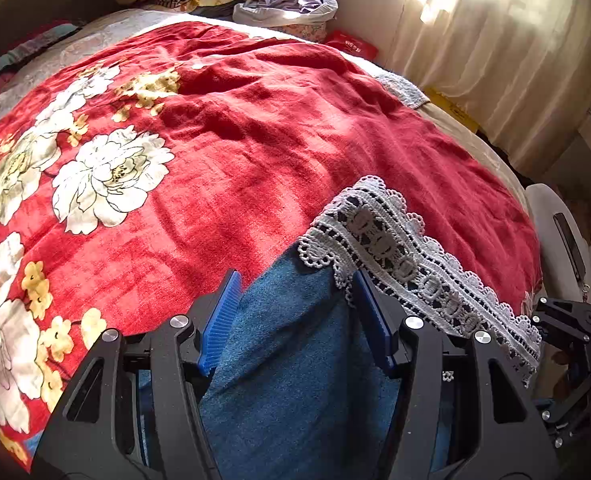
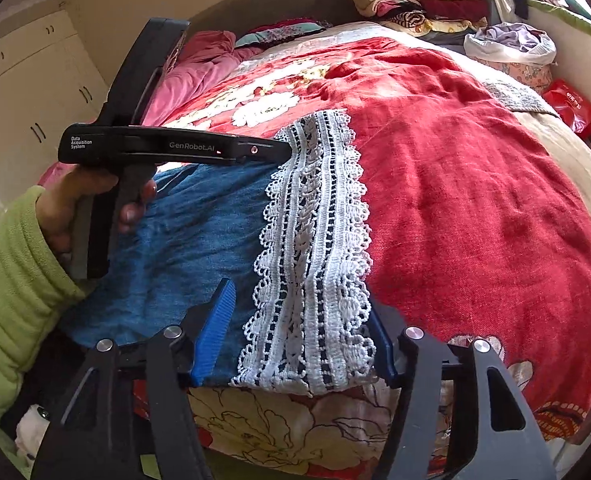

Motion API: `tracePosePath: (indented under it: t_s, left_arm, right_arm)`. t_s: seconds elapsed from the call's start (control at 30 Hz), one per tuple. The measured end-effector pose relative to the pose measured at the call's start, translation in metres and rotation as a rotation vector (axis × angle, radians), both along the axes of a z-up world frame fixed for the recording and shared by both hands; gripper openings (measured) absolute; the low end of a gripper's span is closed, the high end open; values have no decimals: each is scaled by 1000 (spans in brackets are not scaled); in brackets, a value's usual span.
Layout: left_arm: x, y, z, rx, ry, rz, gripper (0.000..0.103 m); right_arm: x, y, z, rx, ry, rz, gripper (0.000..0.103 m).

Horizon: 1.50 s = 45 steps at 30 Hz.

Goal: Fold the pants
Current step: 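Grasp the lace-trimmed leg edge with both tools, then lift the lace-trimmed leg with both tools and fold it over the other leg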

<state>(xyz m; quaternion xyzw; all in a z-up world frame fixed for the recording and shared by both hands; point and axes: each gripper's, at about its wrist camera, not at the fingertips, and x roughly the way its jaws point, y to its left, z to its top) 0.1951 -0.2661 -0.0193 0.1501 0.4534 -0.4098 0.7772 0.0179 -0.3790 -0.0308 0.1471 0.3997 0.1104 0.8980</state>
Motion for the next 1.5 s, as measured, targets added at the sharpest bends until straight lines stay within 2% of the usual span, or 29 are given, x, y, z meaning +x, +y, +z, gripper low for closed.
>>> tracePosePath:
  t_s: [0.27, 0.37, 0.4, 0.43, 0.47, 0.5, 0.57, 0.7, 0.73, 0.8, 0.83, 0.87, 0.93, 1.1, 1.27, 1.4, 1.5]
  left_arm:
    - [3, -9, -6, 26, 0, -32, 50]
    - [2, -11, -6, 17, 10, -37, 49]
    - [1, -11, -7, 16, 10, -39, 47]
    - [-2, -11, -7, 16, 7, -50, 39]
    - [-6, -11, -5, 17, 0, -68, 31]
    - [-11, -12, -4, 27, -12, -89, 29]
    - [-13, -11, -4, 31, -26, -98, 29]
    - [-5, -9, -14, 4, 24, -75, 30]
    - [-6, -9, -15, 11, 23, -72, 27]
    - [-9, -11, -14, 23, -2, -53, 22]
    - [-10, -11, -12, 27, -11, -46, 16]
    - [-10, -10, -10, 24, -15, -36, 12]
    - [-9, -4, -5, -15, -6, -22, 10]
    - [-8, 18, 11, -133, 39, 5, 7]
    - [-12, 59, 44, -248, 9, 52, 7]
    - [-17, 95, 61, -304, -11, 93, 7]
    - [-19, 121, 59, -310, -17, 130, 7]
  right_arm:
    - [6, 1, -10, 5, -3, 7, 60]
    - [6, 4, -10, -7, -5, 16, 56]
    - [5, 5, -8, -17, -5, 23, 47]
    - [3, 4, -6, -3, -9, 41, 39]
    - [2, 1, -4, 28, -12, 56, 38]
    - [2, -1, -3, 52, -12, 62, 38]
    - [5, -2, -7, 56, 1, 62, 39]
    - [12, 3, -12, 73, 10, 42, 41]
    - [13, 5, -12, 63, 7, 48, 40]
    - [14, 8, -11, 38, 13, 57, 35]
    - [15, 8, -10, 36, 14, 66, 29]
    - [15, 9, -8, 40, 17, 74, 27]
    - [15, 12, -3, 37, 9, 88, 24]
    - [9, 32, 20, 11, -43, 141, 22]
    - [7, 63, 49, -28, -104, 208, 22]
    - [6, 93, 65, -56, -140, 278, 22]
    - [11, 118, 66, -69, -132, 327, 22]
